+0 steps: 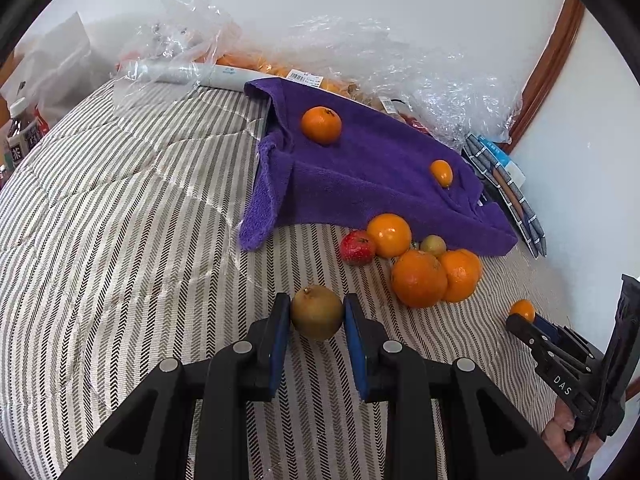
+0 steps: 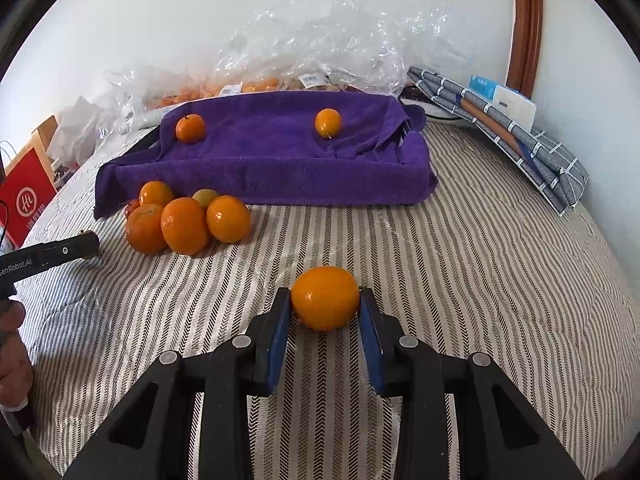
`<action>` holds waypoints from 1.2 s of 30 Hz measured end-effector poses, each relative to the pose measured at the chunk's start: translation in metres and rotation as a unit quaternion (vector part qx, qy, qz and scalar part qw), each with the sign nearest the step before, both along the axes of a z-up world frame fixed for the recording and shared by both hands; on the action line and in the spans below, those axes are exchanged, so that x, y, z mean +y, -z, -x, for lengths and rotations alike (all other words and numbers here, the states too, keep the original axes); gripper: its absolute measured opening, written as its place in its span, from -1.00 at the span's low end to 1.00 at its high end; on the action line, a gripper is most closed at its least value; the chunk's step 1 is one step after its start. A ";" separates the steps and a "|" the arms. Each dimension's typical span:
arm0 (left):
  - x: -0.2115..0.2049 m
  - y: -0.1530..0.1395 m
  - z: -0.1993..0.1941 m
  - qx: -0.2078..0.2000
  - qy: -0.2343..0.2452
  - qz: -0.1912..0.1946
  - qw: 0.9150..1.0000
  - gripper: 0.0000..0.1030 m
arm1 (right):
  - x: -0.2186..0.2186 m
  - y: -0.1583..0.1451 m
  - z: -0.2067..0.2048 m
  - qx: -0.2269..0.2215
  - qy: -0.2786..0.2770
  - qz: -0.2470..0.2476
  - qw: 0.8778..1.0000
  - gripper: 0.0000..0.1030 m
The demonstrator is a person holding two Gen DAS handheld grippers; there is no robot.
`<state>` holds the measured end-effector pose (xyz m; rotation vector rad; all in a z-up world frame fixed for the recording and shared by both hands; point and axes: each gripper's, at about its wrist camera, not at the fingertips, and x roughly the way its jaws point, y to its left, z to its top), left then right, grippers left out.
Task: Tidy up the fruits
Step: 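Grasp the small brown kiwi with the left tool, then carry both fruits onto the towel and open the right tool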
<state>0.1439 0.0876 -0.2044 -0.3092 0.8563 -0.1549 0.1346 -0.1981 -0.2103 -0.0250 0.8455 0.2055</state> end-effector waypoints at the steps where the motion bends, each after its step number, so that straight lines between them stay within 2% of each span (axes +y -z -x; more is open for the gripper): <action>1: -0.001 -0.001 0.002 -0.005 0.002 -0.002 1.000 -0.50 | 0.000 -0.001 0.001 -0.003 -0.003 -0.002 1.000 -0.35; 6: -0.007 -0.009 0.010 -0.033 0.009 -0.019 0.999 -0.50 | -0.005 -0.007 0.006 -0.022 -0.007 -0.022 0.999 -0.35; 11: -0.008 -0.024 0.005 -0.034 0.001 -0.037 0.999 -0.50 | -0.011 -0.011 -0.004 -0.007 0.002 -0.049 0.999 -0.35; 17: -0.001 -0.068 -0.013 -0.071 -0.017 -0.043 0.996 -0.50 | -0.014 -0.046 -0.022 -0.042 0.017 -0.047 0.998 -0.35; 21: -0.001 -0.081 -0.040 -0.078 -0.031 -0.043 0.996 -0.50 | -0.016 -0.069 -0.050 -0.066 0.021 -0.057 0.996 -0.35; 28: -0.007 -0.078 -0.090 -0.080 -0.042 -0.048 0.995 -0.50 | -0.013 -0.073 -0.108 -0.077 0.018 -0.058 0.995 -0.35; 36: -0.012 -0.046 -0.133 -0.058 -0.044 -0.047 0.996 -0.50 | -0.007 -0.053 -0.162 -0.064 0.015 -0.047 0.997 -0.35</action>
